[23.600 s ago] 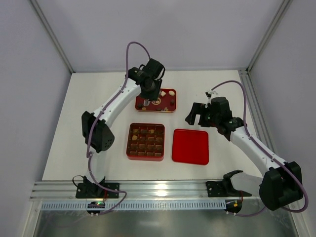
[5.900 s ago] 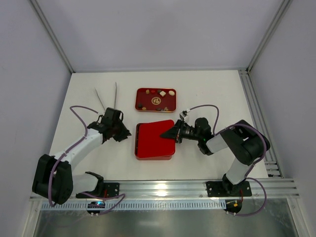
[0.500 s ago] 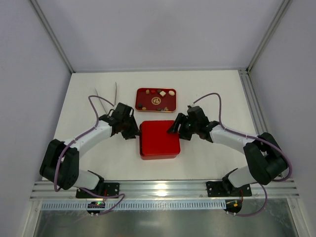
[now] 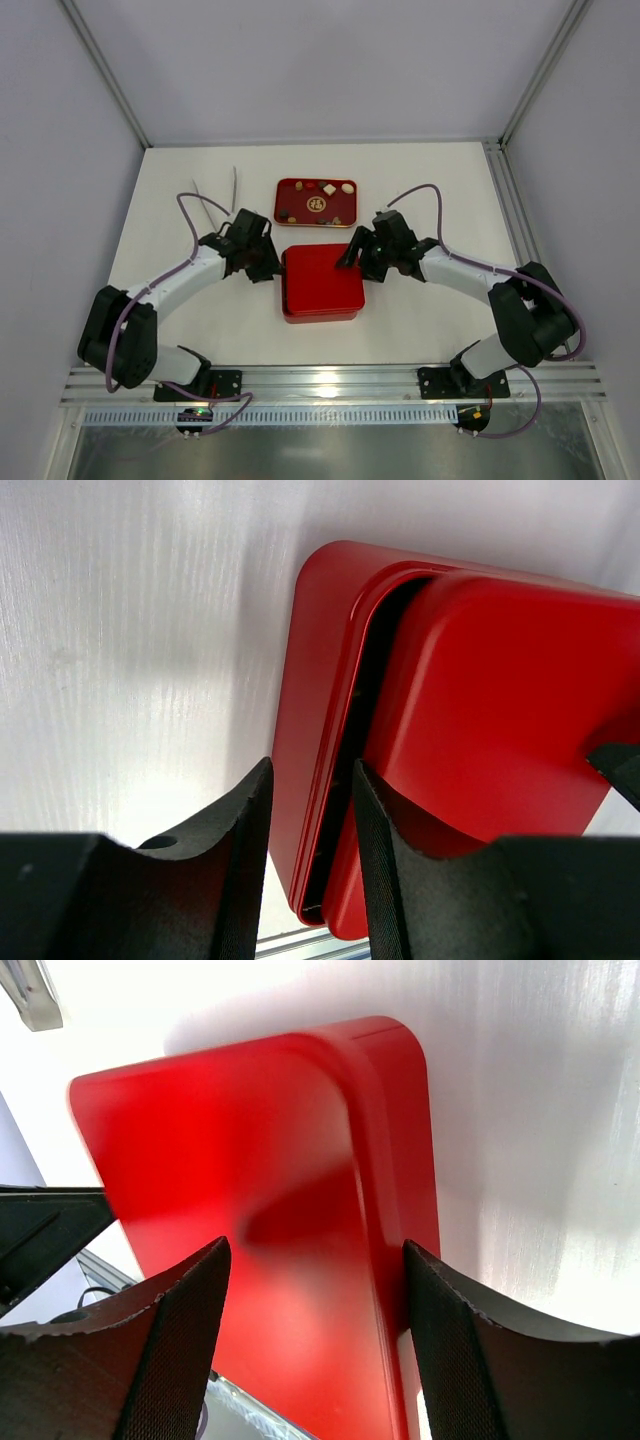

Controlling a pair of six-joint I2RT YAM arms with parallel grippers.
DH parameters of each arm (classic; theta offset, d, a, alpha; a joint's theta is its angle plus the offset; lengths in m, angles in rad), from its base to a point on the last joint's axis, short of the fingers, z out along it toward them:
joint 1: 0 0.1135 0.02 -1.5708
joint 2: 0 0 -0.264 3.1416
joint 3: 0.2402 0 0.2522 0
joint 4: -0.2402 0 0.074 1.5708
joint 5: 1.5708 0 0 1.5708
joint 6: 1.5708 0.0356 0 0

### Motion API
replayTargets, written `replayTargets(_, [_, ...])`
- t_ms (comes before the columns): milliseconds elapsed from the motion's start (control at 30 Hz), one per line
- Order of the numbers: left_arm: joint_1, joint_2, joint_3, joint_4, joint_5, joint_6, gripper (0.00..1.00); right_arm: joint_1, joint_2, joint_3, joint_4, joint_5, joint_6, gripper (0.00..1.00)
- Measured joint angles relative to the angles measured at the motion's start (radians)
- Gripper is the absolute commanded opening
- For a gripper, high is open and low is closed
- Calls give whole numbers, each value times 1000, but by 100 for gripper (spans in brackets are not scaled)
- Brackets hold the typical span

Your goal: Pack the chocolate

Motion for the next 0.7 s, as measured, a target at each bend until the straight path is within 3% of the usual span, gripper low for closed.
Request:
replayTargets(433, [48,-41,1,-39,-22,11,36,3,0,5,-6,1,-23,71])
replayTargets(700, [94,-66,0,-50,-34,23,30,6,2,8,-11,10,-54,71])
